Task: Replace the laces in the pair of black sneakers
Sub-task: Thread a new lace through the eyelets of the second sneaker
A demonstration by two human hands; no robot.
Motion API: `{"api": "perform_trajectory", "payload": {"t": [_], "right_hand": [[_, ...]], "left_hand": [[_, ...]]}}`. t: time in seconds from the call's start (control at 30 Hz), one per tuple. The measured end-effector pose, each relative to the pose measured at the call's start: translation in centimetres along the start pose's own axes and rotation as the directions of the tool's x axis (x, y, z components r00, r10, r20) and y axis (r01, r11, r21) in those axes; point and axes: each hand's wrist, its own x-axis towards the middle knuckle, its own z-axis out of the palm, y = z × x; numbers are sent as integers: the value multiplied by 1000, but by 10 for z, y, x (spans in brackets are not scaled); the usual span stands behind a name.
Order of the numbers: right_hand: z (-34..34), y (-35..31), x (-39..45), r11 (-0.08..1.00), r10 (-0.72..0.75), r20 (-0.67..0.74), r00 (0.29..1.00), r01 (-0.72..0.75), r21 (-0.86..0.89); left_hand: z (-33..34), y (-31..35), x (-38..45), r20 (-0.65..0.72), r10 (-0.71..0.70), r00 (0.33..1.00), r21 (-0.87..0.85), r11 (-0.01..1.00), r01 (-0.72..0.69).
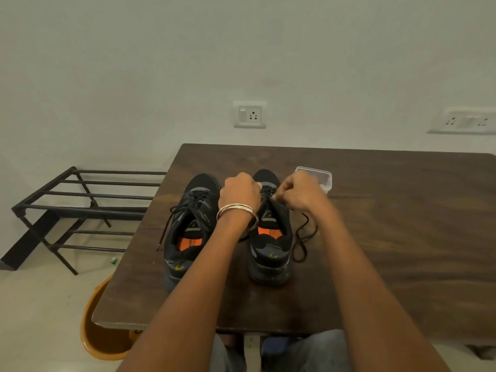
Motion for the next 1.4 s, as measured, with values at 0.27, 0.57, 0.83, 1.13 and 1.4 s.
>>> {"api": "perform_trajectory", "payload": {"t": [0.27,0.57,0.83,1.13,1.4], "right_hand": [[23,7,2,961,-26,10,1000,27,-274],[10,26,8,998,-12,18,1000,13,-56],[9,34,10,999,-17,73,997,15,35],[16,37,10,999,37,102,994,-36,-6],[19,32,1,996,68,138,988,-61,-58]], "left_hand": [[25,-3,7,146,224,964,-10,974,-225],[44,7,4,42,214,976,147,965,-218],[55,4,6,-62,296,953,236,932,-274],[53,-12,19,-95,-222,970,-298,936,185],[33,-28,31,-104,-26,994,-330,944,-10]]}}
